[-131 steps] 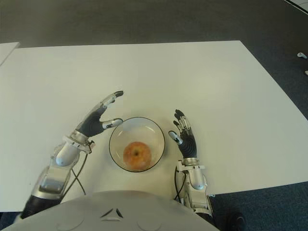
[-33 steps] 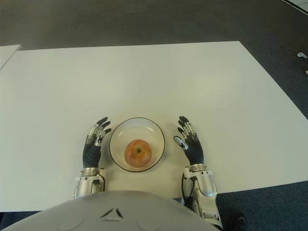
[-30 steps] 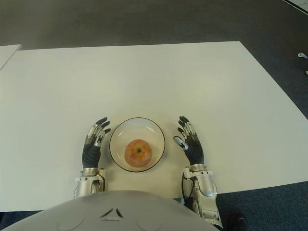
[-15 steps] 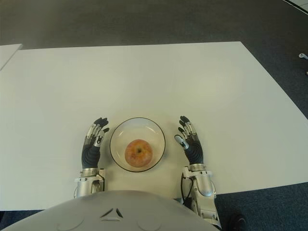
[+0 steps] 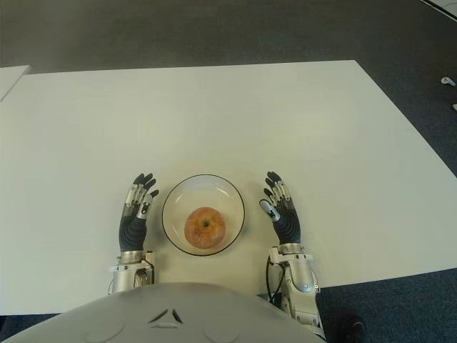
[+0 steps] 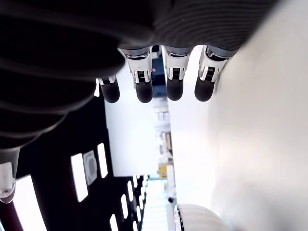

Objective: Put the apples into the plate.

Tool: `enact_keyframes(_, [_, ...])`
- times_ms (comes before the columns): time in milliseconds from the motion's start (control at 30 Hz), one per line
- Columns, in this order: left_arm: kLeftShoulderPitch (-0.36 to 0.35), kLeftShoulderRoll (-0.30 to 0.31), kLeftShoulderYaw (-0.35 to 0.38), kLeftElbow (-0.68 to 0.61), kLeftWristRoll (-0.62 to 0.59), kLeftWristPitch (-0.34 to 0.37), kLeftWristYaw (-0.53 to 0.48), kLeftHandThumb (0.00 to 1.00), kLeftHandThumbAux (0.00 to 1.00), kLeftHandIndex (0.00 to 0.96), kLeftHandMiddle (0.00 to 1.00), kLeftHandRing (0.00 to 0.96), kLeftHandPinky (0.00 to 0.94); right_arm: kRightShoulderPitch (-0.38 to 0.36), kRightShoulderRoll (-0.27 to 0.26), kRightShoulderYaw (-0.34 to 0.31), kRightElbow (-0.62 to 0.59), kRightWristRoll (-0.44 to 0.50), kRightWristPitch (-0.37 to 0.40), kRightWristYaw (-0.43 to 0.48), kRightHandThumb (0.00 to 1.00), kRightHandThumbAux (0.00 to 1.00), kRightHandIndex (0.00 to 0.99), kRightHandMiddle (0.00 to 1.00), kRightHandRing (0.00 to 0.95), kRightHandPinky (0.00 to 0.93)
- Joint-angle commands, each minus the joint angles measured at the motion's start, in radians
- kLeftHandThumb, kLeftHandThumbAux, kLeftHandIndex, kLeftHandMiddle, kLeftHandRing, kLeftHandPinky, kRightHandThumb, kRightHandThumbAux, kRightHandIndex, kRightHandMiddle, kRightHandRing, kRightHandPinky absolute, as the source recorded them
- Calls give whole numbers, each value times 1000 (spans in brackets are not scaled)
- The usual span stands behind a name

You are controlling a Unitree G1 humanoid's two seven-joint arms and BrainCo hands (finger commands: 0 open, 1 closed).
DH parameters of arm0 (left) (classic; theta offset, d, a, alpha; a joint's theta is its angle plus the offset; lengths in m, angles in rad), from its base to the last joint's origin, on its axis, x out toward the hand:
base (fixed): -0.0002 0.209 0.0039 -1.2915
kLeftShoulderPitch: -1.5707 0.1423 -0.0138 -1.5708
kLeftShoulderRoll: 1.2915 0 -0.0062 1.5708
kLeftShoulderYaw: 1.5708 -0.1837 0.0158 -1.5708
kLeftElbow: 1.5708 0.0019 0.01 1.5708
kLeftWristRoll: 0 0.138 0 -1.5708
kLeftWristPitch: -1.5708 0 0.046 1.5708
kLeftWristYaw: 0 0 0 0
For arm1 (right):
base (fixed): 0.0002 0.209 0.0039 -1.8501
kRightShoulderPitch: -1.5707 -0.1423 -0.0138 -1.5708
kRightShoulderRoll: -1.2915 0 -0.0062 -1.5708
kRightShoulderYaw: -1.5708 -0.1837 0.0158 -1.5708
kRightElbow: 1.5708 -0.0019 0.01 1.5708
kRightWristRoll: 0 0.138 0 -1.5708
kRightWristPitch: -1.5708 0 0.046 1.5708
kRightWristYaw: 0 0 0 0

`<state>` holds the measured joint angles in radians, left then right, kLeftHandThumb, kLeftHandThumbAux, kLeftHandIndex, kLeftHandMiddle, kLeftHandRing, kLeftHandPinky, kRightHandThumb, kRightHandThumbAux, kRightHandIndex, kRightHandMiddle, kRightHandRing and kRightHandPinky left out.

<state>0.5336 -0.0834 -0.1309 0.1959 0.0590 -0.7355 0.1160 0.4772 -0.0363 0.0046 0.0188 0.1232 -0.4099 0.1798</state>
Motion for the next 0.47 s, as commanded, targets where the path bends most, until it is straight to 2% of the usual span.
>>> enact_keyframes(33, [31,-6,10,17,5,48,5,112,376,78,111,116,180,37,11,14,29,2,37,4,73,466,15,0,0,0])
enact_keyframes(200, [50,-7,7,-12,11,70,4,112,378,77,110,116,183,40,12,21,30,1,32,7,76,466,18,0,0,0])
enact_keyframes(467, [94,3,-15,-81,-8,149,-28,84,381,51,71,65,97,49,16,27,28,0,23,4,77,458,17,0,0,0])
